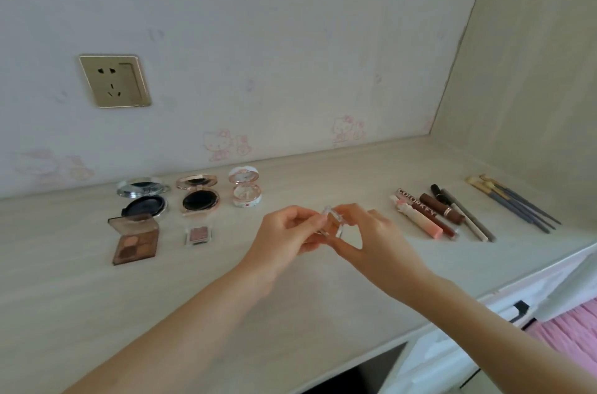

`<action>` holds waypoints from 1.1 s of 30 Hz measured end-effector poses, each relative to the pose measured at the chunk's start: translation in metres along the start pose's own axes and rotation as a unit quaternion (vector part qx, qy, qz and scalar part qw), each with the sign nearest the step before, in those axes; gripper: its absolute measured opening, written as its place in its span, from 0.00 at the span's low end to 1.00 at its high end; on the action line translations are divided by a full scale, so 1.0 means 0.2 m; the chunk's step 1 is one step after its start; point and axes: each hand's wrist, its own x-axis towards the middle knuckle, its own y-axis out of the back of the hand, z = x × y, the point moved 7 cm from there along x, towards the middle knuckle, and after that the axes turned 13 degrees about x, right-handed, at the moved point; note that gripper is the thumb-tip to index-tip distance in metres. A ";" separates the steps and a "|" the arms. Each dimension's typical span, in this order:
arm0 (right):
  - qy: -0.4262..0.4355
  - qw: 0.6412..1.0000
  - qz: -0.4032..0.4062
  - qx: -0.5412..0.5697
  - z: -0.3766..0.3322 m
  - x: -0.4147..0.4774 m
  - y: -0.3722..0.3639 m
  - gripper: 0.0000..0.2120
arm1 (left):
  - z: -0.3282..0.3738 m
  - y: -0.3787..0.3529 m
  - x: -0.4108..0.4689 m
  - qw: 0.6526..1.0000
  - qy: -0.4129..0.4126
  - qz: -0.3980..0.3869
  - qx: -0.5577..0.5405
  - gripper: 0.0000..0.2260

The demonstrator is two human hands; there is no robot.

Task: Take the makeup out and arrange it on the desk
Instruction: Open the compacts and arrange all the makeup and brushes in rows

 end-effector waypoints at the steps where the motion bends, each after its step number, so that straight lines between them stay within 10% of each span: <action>1: 0.003 1.000 -0.006 0.003 -0.02 0.01 -0.03 0.20 | -0.02 0.03 -0.01 1.000 0.011 -0.002 -0.017 0.11; 33: 0.029 0.993 -0.102 0.048 -0.32 0.11 -0.37 0.19 | -0.23 0.38 -0.15 0.966 0.098 -0.035 -0.236 0.11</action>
